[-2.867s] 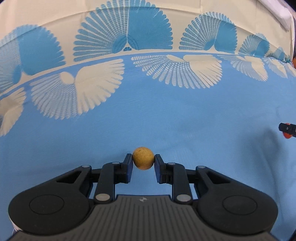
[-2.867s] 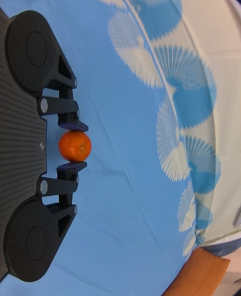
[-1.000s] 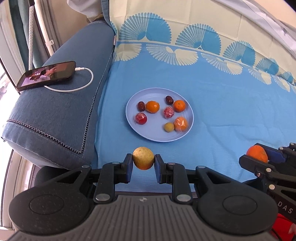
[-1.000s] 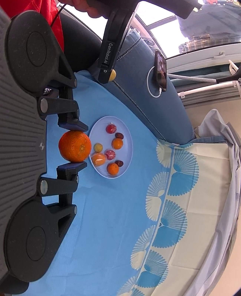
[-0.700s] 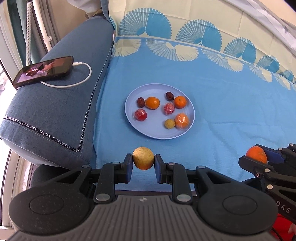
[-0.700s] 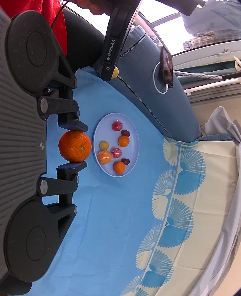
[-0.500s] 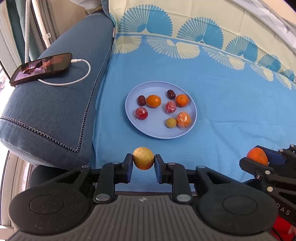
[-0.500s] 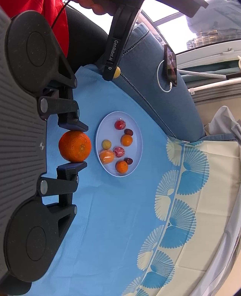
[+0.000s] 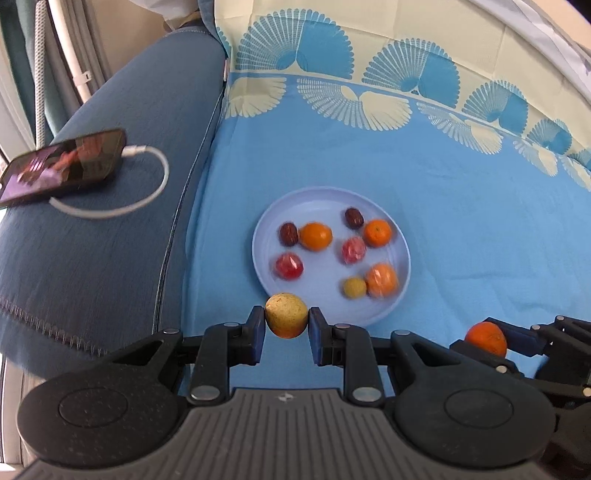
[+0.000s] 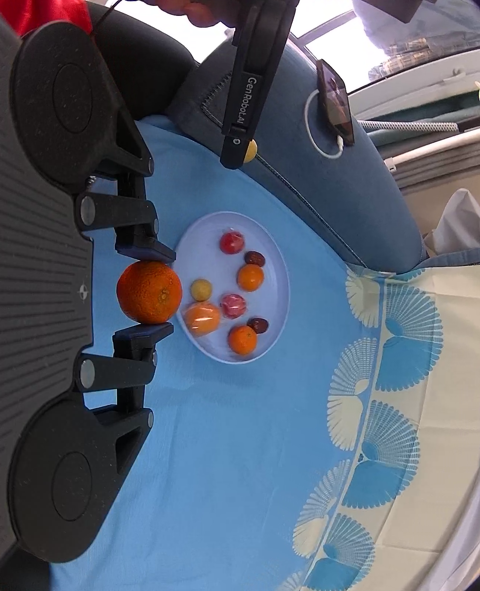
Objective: Organize fruits
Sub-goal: 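Carry the yellow fruit and orange toward the plate with both tools, then open both tools to drop the yellow fruit and orange onto the plate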
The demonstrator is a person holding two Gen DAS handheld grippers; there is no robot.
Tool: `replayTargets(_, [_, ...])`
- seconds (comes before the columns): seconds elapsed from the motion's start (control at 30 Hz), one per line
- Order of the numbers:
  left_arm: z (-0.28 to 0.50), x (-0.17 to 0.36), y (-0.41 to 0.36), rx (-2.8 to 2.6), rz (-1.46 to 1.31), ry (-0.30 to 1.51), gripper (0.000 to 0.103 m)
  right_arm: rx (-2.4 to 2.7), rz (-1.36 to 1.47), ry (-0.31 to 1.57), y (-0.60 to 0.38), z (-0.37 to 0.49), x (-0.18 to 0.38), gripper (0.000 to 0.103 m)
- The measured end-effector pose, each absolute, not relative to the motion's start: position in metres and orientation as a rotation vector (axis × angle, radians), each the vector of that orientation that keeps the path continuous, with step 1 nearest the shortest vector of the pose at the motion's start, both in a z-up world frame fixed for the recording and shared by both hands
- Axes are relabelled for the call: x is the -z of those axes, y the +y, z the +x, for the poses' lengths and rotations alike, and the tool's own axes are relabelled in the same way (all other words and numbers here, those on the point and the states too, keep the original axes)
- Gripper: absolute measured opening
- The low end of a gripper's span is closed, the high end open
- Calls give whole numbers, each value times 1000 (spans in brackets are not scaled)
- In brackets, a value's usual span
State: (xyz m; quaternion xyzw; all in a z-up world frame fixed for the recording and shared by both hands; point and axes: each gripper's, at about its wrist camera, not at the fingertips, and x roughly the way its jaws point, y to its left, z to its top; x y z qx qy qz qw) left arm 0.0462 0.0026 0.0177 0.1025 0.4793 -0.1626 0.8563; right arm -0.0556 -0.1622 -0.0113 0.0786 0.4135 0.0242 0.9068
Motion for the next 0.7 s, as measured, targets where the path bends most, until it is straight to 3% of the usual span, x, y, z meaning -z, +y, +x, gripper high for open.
replayTargets(0.23, [95,-5,-23,362,235,983,27,-62,80,809,-158,4,21,37])
replayTargets(0.7, [161,54,-52,351,293,1051,27,-85,85,893,-171,81,75,37])
